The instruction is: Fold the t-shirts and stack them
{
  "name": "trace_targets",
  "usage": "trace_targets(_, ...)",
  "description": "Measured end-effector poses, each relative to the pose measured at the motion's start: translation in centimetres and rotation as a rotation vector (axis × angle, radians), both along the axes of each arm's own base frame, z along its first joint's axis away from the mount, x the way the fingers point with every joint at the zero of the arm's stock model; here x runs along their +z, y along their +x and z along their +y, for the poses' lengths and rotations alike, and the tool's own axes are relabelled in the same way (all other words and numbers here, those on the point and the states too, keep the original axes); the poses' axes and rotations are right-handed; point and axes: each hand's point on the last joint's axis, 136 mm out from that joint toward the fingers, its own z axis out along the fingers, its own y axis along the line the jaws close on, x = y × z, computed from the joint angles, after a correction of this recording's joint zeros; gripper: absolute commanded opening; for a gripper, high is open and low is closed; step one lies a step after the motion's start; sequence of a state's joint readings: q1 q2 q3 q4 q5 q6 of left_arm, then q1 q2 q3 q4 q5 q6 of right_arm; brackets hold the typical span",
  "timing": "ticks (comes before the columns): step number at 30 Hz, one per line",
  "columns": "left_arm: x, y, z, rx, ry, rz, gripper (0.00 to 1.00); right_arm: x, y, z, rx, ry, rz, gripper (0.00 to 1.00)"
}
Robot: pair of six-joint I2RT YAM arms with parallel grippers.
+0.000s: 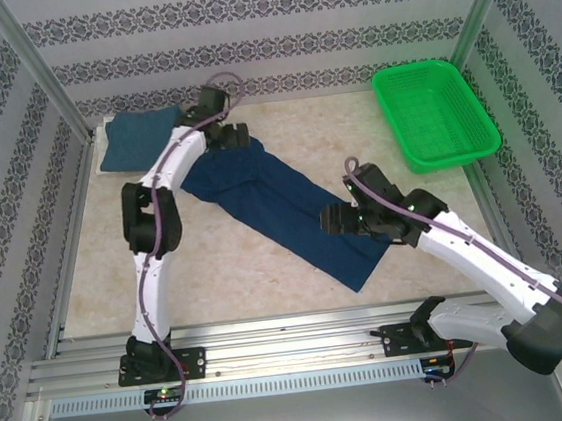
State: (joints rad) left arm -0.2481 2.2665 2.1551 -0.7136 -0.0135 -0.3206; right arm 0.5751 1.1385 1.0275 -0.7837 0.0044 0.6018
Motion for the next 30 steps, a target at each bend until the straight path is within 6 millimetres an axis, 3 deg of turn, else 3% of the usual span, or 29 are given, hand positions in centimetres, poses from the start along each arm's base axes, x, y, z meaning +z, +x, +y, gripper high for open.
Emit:
trace_targets(2, 4.9, -0.5, 1.6, 0.034, -0.001, -0.083, 0.97, -1.1, 1.9, -0.7, -0.003, -0.041, 0.008, 0.71)
trace_targets(4, 8.1, -1.7, 2.9, 0.063, 0.004, -0.134, 0.84, -2.9, 3.5, -1.6, -0.003, -0.100, 0.031, 0.70)
trace_targets(6, 8.8, -3.4, 4.0, 0.088, 0.009, -0.133, 0.69, -4.9, 4.6, -2.4, 0.015, -0.165, 0.056, 0.65)
trace_targets(9, 5.2, -5.3, 4.2, 0.102, 0.028, -0.049, 0.54, -7.4, 5.4, -2.9, 0.070, -0.253, 0.089, 0.57)
trace_targets(14, -7.1, -7.0, 3.9, 0.116, 0.082, 0.200, 0.51, -9.9, 5.7, -3.1, 0.115, -0.304, 0.130, 0.49)
trace_targets(17, -12.0, -7.7, 3.9, 0.130, 0.099, 0.296, 0.51, -11.1, 5.0, -3.5, 0.116, -0.314, 0.157, 0.48)
trace_targets(19, -13.1, -7.3, 3.7, 0.135, 0.090, 0.313, 0.51, -12.0, 4.3, -3.6, 0.112, -0.315, 0.178, 0.48)
trace_targets(23, -11.8, -4.3, 2.6, 0.135, 0.060, 0.247, 0.52, -14.2, 2.0, -3.3, 0.115, -0.326, 0.246, 0.49)
trace_targets(27, -12.6, -2.4, 1.8, 0.127, 0.049, 0.239, 0.53, -16.4, -0.7, -2.9, 0.109, -0.335, 0.318, 0.47)
trace_targets(30, -12.5, -0.8, 1.2, 0.121, 0.039, 0.223, 0.54, -16.8, -1.7, -2.1, 0.097, -0.325, 0.321, 0.48)
